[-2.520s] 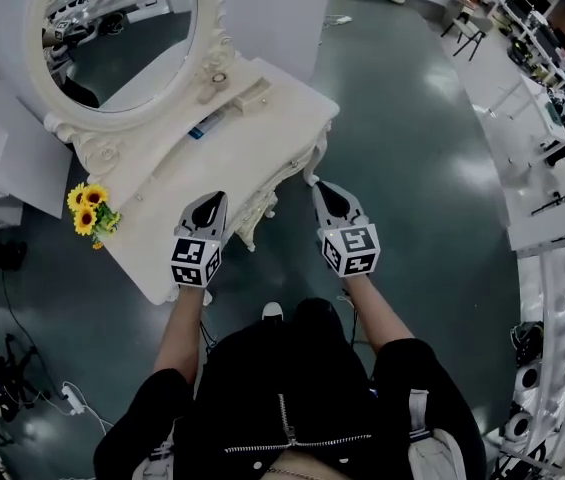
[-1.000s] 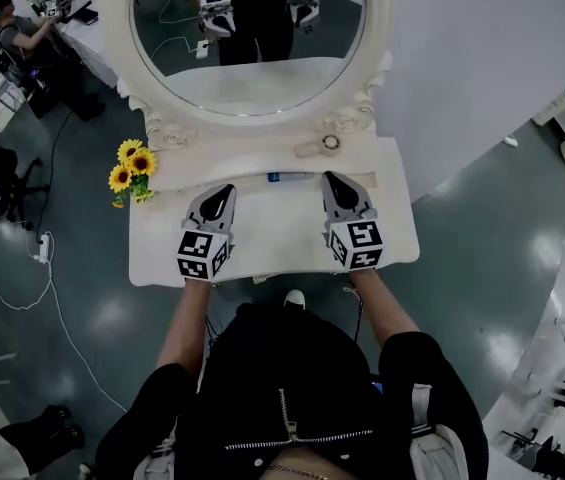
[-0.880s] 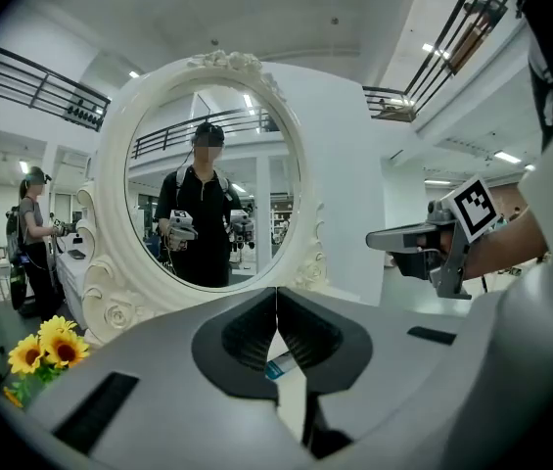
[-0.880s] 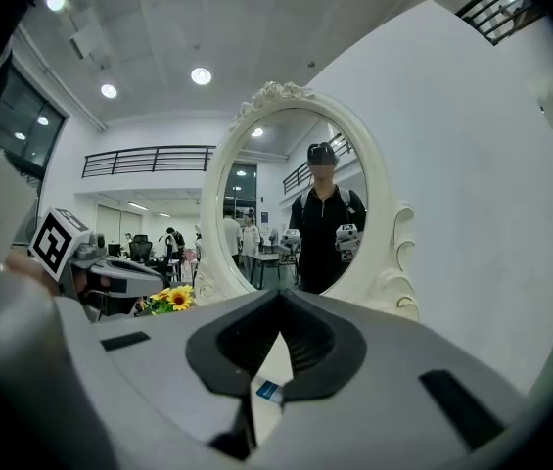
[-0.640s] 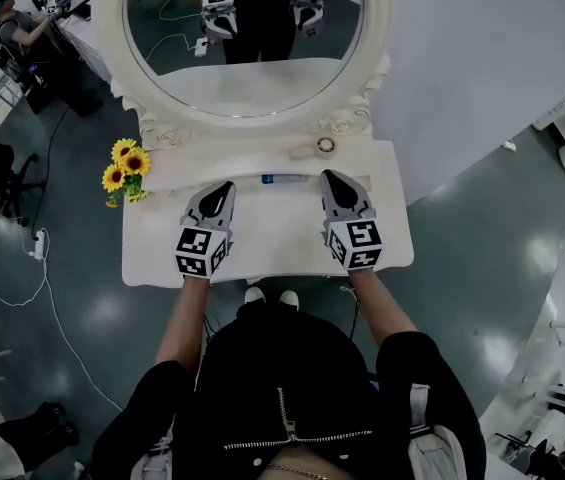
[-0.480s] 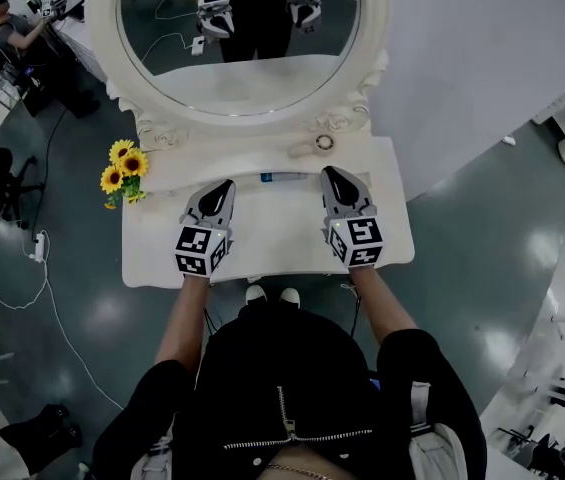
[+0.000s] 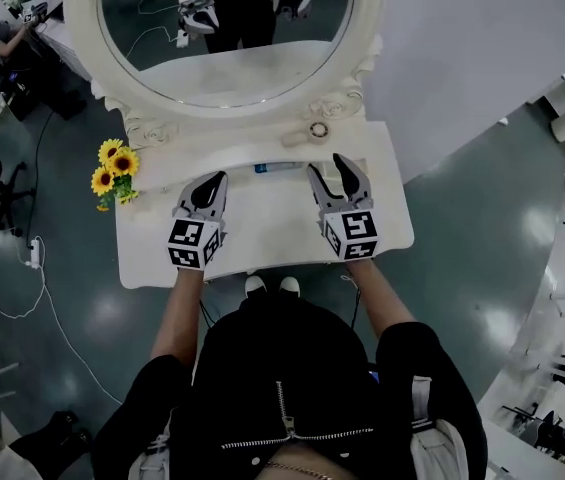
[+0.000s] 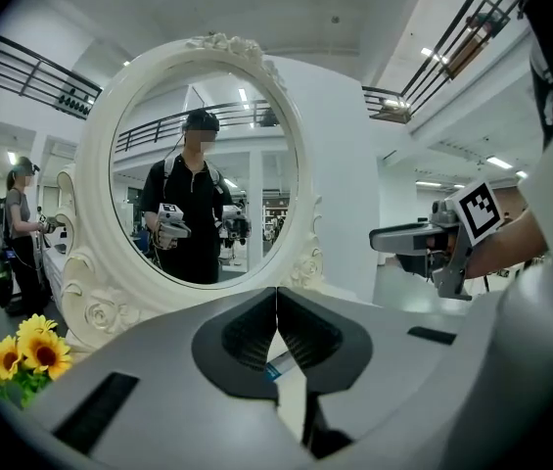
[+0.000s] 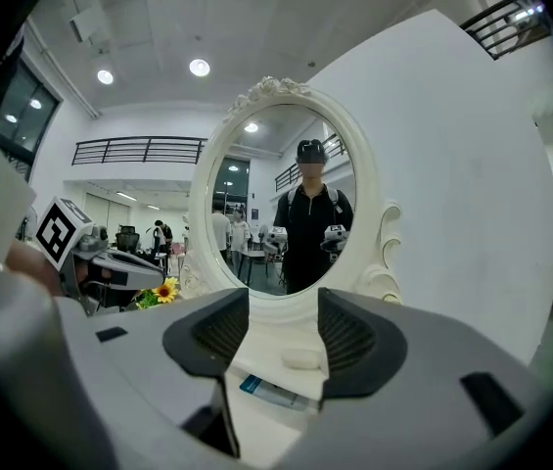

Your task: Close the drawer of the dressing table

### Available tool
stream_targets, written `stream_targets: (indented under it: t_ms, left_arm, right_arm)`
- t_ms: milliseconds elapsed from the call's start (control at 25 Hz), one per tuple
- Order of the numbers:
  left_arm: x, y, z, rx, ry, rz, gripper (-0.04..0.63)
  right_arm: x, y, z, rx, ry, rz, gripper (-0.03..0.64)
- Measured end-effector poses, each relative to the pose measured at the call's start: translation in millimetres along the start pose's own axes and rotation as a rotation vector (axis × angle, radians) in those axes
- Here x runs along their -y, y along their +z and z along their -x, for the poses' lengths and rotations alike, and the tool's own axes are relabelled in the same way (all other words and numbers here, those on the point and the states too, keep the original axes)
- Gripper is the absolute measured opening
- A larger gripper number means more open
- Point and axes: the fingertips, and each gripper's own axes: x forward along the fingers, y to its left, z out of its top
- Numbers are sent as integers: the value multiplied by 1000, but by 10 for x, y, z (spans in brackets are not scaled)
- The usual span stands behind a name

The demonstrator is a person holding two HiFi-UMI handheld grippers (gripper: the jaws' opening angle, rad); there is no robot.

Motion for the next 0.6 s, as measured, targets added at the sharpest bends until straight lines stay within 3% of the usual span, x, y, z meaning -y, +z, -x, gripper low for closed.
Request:
stream_targets:
  t_ms: [280,600]
  left_arm:
    - [16,-52,-78,-14,-29,-1,21]
    - [124,-175,-164,-48,-59,10,21]
  right_arm:
    - [176,-263,44,-52,-62,-33,215]
    - [423,-901,227,-175,-132,-78,218]
